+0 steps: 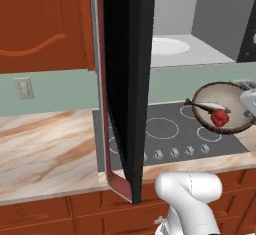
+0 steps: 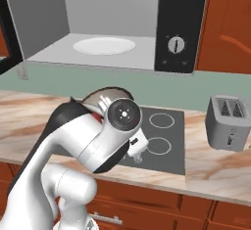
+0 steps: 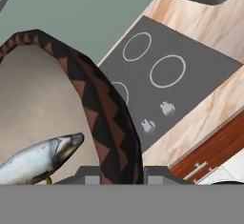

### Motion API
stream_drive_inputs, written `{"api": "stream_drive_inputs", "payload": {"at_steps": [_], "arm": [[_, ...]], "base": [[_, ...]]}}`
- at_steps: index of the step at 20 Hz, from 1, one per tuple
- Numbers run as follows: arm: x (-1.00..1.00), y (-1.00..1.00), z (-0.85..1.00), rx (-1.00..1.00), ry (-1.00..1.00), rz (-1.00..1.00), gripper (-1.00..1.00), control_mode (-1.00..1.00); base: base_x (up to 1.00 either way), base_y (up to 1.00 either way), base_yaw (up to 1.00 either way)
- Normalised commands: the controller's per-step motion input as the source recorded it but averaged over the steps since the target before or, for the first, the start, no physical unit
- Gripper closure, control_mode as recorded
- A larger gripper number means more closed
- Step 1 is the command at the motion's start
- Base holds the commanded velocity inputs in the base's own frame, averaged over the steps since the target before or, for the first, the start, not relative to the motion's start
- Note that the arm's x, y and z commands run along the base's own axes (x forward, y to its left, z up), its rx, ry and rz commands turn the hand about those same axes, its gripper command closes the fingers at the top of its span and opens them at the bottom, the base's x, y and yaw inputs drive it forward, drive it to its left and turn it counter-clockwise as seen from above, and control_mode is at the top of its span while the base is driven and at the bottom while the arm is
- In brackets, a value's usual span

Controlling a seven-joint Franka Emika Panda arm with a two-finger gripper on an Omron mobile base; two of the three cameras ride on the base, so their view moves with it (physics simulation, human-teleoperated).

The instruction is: The microwave is finished heating the fish and bell pepper. Take the bowl containing the food and place it on the dining counter.

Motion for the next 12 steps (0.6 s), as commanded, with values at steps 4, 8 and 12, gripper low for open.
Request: {"api": "stream_drive_inputs", "payload": {"at_steps": [4,8,12], "arm": [[0.00,0.00,0.00,0.00,0.00,0.00,1.00,1.00],[0.00,0.00,0.00,0.00,0.00,0.00,1.00,1.00],[0.00,0.00,0.00,0.00,0.00,0.00,1.00,1.00]], "base": [[-0.13,-0.87,0.25],[-0.30,-0.65,0.52],[-0.55,-0.19,0.91]]}}
